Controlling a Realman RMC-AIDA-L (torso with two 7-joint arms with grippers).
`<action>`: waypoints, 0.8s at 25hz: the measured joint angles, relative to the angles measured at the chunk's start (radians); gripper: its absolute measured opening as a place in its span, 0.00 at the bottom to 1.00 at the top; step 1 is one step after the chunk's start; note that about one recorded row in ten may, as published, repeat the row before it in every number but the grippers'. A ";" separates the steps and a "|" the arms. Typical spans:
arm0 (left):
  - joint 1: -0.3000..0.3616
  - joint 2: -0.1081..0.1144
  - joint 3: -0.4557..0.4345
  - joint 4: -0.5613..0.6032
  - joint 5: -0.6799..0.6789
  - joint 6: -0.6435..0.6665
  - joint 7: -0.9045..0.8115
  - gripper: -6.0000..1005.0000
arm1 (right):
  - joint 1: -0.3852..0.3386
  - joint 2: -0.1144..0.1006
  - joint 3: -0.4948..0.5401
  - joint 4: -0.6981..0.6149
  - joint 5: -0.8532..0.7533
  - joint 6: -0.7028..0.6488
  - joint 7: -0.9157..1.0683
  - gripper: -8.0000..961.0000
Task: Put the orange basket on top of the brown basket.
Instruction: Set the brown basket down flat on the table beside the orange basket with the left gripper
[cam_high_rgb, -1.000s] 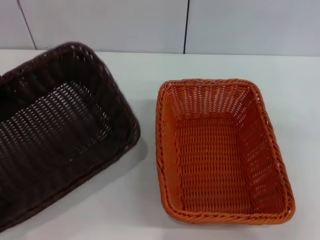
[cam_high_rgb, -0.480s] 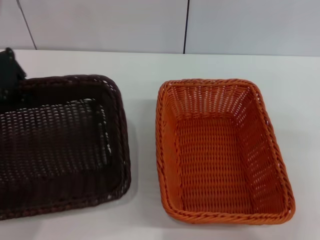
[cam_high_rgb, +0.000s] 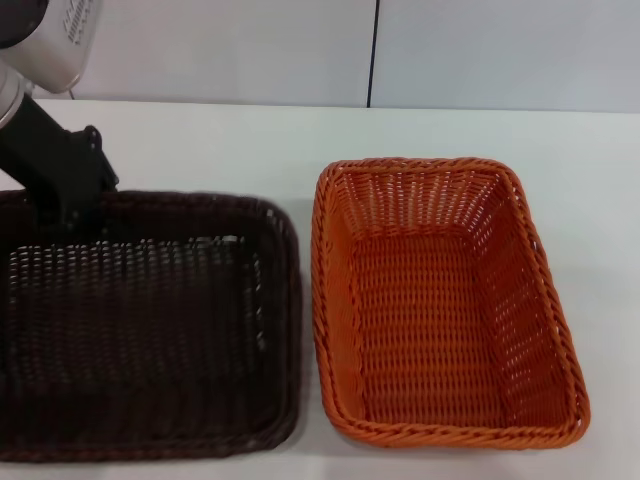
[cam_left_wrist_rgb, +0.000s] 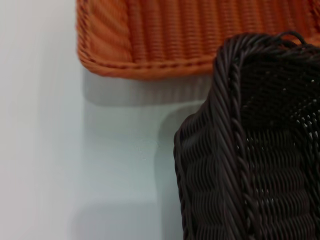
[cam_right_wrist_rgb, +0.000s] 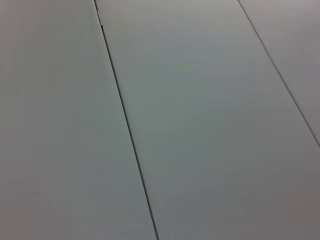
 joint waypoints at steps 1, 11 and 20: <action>-0.003 -0.011 -0.027 -0.003 -0.002 0.010 -0.005 0.16 | -0.005 0.000 -0.001 0.003 -0.001 -0.001 0.000 0.52; -0.023 -0.025 -0.090 0.043 -0.004 0.031 -0.011 0.16 | -0.031 -0.001 -0.003 0.032 -0.008 -0.017 0.000 0.53; 0.001 -0.044 -0.090 0.043 0.002 0.106 -0.039 0.16 | -0.029 -0.002 -0.003 0.035 -0.019 -0.018 0.000 0.53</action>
